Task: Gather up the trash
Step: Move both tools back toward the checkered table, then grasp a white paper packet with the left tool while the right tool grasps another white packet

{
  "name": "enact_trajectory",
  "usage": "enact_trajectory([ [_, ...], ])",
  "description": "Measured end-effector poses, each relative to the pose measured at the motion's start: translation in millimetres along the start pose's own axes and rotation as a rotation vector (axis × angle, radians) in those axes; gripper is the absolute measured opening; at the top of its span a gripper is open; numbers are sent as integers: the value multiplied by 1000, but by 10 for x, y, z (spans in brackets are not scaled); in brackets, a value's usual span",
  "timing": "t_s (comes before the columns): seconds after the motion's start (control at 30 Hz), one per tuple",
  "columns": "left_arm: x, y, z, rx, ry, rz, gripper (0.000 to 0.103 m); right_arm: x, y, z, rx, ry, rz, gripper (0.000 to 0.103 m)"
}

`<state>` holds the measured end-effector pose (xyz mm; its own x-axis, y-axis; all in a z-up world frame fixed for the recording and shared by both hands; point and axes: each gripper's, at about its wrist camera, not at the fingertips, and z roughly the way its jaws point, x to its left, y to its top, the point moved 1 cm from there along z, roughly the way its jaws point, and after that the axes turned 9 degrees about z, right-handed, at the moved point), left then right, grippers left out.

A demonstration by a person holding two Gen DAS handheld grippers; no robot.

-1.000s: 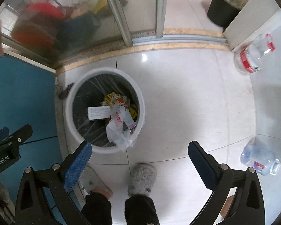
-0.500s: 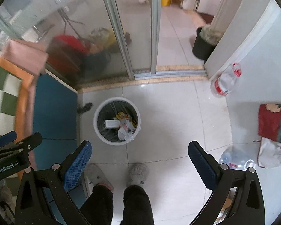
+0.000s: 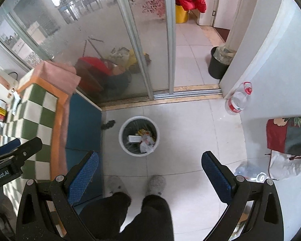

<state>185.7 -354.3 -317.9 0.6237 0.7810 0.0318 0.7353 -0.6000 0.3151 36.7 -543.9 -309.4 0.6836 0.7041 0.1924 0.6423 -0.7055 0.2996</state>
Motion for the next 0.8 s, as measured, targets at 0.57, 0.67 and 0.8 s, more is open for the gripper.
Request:
enact_trajectory([
  [0.57, 3548, -103, -372, -47, 317, -428, 103, 3423, 316, 506, 113, 210, -314, 103],
  [0.67, 4342, -443, -146, 43, 349, -521, 103, 4231, 228, 855, 169, 232, -383, 103],
  [0.8, 5126, -827, 280, 169, 292, -569, 103, 5154, 156, 1387, 227, 214, -467, 103],
])
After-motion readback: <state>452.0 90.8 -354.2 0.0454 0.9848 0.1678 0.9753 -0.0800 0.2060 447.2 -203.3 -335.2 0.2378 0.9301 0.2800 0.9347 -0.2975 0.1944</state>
